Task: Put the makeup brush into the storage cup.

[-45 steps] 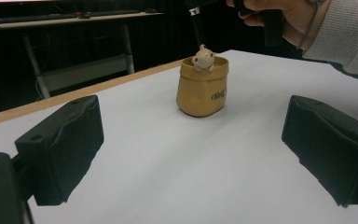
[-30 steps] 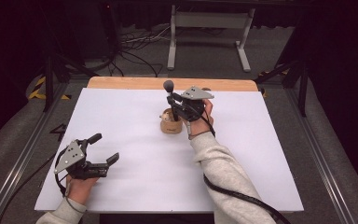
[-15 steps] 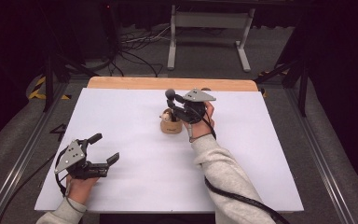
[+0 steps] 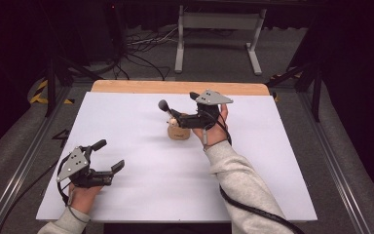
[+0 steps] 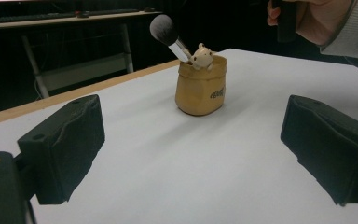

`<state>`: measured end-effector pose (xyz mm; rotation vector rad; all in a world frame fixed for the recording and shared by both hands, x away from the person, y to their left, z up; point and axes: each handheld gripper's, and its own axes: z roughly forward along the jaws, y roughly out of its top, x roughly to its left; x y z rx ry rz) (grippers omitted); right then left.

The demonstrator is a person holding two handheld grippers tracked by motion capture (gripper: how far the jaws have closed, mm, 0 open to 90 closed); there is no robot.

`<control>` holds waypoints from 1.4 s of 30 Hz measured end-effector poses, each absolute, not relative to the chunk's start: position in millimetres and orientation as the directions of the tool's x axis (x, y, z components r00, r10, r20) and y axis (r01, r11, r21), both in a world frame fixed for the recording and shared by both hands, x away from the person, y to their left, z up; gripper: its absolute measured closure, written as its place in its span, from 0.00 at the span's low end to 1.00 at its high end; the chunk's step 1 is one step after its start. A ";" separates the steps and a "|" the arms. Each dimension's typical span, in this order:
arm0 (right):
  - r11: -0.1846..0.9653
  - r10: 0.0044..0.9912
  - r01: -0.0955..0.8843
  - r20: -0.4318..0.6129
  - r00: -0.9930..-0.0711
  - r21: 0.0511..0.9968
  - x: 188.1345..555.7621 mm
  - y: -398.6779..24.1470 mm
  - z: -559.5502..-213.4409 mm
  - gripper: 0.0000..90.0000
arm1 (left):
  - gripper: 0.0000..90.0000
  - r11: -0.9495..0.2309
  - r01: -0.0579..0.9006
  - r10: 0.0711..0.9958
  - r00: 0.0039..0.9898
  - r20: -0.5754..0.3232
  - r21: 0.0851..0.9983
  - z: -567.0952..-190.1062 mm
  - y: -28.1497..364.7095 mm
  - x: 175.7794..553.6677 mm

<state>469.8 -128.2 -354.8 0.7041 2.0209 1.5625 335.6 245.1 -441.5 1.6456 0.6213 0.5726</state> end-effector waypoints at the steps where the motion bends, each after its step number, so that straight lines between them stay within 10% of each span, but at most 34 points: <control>1: 0.206 0.650 0.102 -0.058 -0.757 0.973 467.4 -130.6 -352.3 0.04 | 0.07 -0.133 0.083 0.676 0.737 0.029 0.988 -441.2 245.2 335.6; 42: 0.245 0.600 0.006 -0.147 -0.787 0.970 396.7 -238.0 -344.5 0.00 | 0.00 -0.106 0.087 0.606 0.795 -0.006 0.991 -435.2 244.1 334.5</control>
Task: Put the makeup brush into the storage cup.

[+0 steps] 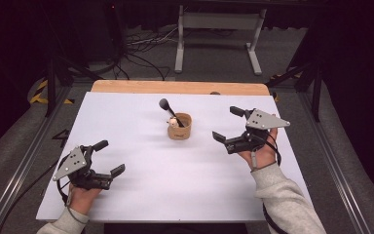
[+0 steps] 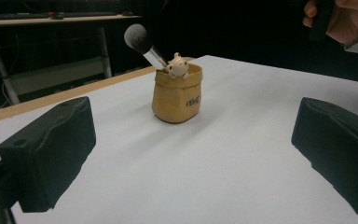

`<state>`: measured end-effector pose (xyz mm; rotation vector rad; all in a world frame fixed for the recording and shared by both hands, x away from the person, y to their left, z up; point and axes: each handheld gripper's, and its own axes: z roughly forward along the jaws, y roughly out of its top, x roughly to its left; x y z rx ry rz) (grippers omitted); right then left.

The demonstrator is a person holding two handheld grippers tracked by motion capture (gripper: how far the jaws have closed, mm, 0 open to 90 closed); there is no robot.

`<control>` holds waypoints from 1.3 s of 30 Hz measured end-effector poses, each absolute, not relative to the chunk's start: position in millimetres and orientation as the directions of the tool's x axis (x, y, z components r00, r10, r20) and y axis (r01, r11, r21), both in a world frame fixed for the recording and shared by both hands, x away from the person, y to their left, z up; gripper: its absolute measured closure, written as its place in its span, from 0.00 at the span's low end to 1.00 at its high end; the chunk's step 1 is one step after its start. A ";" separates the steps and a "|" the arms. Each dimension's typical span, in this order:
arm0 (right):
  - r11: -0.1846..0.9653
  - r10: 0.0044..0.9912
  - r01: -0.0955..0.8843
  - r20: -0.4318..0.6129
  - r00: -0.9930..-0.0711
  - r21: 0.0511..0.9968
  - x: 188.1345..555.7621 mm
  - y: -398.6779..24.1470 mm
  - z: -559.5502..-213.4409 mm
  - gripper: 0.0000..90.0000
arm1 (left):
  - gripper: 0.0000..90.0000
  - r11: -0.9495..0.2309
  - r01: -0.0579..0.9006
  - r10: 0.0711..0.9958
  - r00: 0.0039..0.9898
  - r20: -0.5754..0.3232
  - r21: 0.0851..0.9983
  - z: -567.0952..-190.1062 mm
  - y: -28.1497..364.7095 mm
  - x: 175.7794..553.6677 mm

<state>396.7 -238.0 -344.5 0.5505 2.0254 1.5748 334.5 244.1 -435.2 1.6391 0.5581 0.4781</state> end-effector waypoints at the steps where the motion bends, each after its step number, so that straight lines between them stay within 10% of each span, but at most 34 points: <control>1: 0.241 0.601 0.004 -0.146 -0.786 0.970 395.1 -240.2 -346.3 0.00 | 0.00 -0.103 0.086 0.606 0.796 -0.006 0.991 -435.2 244.0 334.5; 39: 0.234 0.624 0.021 -0.133 -0.770 0.972 354.1 -259.7 -409.4 0.00 | 0.00 -0.064 0.092 0.575 0.818 -0.038 0.994 -435.6 245.5 335.1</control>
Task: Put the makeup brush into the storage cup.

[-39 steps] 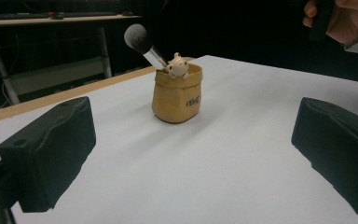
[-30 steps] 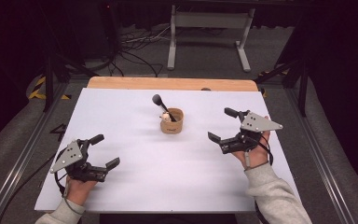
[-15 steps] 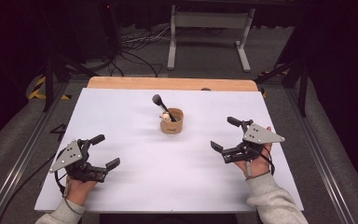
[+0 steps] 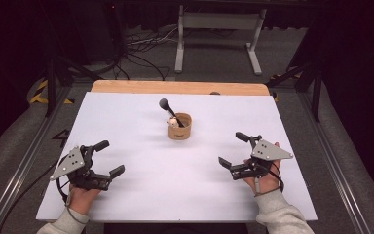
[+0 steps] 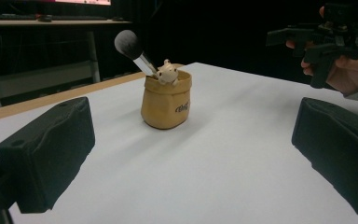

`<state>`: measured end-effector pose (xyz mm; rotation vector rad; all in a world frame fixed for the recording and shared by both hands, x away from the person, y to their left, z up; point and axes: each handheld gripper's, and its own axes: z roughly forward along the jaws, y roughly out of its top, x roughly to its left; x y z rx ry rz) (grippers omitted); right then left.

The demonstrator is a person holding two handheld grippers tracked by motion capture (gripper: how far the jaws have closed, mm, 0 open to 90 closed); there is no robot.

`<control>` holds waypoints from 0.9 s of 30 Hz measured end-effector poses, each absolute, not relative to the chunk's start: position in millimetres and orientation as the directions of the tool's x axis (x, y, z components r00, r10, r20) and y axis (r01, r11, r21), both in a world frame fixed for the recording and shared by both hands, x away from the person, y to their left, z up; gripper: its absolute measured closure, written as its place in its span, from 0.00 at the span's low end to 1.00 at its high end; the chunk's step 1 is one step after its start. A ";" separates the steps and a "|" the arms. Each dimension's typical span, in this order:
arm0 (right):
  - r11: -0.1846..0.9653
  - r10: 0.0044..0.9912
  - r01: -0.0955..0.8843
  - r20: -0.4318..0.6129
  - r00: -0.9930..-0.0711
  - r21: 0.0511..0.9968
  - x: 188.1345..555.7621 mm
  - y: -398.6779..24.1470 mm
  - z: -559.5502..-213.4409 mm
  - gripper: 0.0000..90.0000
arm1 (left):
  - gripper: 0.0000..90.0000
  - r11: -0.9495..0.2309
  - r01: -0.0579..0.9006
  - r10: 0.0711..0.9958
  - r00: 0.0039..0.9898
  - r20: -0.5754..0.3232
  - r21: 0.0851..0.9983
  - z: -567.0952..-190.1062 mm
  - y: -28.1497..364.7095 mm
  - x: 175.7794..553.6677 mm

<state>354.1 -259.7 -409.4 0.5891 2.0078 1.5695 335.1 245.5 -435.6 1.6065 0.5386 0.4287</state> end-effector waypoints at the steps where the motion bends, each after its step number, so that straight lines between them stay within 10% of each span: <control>1: 0.233 0.622 0.025 -0.130 -0.772 0.972 353.5 -259.7 -410.8 0.00 | 0.00 -0.064 0.092 0.574 0.818 -0.039 0.994 -435.6 245.4 335.1; 27: 0.259 0.623 0.094 -0.092 -0.777 0.961 348.5 -255.7 -435.7 0.00 | 0.00 -0.077 0.115 0.559 0.827 -0.053 0.990 -444.5 240.5 342.1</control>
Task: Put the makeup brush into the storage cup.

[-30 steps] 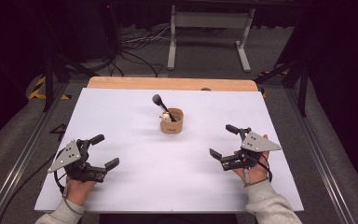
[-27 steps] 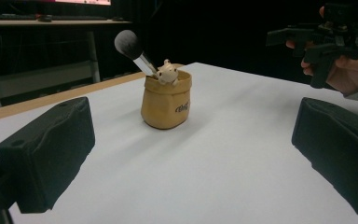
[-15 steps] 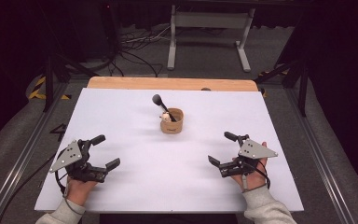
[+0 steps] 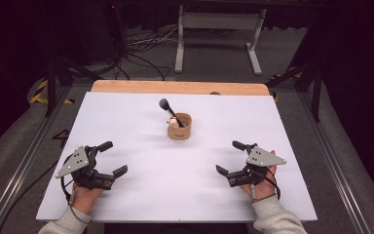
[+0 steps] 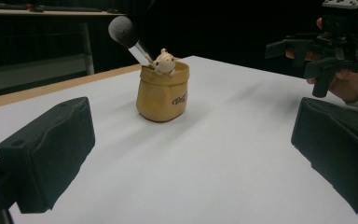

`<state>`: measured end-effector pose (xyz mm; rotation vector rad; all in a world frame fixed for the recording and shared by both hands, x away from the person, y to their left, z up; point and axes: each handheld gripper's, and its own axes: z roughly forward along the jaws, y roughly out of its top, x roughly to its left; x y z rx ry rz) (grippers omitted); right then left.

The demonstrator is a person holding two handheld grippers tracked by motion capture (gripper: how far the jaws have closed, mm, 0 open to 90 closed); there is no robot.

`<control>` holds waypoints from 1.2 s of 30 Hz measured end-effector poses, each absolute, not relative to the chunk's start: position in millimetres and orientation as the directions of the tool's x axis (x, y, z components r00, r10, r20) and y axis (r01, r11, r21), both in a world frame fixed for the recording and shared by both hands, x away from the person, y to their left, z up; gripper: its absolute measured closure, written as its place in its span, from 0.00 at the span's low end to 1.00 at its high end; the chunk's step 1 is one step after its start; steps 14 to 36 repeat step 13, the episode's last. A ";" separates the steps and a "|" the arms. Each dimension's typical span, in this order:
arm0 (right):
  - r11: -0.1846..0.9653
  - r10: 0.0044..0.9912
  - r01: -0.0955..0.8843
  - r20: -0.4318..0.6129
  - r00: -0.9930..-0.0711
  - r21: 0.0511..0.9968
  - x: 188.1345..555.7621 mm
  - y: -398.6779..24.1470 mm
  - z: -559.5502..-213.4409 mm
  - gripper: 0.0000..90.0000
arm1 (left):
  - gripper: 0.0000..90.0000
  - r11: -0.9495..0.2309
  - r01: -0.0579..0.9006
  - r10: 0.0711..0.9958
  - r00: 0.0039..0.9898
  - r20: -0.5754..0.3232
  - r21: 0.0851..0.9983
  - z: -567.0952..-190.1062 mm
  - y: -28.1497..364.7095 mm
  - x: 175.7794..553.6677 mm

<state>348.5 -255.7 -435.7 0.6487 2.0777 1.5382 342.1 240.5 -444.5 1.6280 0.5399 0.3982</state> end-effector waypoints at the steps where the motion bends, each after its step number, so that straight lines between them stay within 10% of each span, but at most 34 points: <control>1: 0.261 0.623 0.097 -0.091 -0.777 0.960 348.9 -255.4 -436.4 0.00 | 0.00 -0.077 0.122 0.561 0.826 -0.058 0.990 -444.9 240.2 341.9; 36: 0.267 0.625 0.111 -0.085 -0.776 0.957 350.0 -255.2 -436.9 0.00 | 0.00 -0.093 0.118 0.565 0.824 -0.045 0.989 -445.1 238.7 342.3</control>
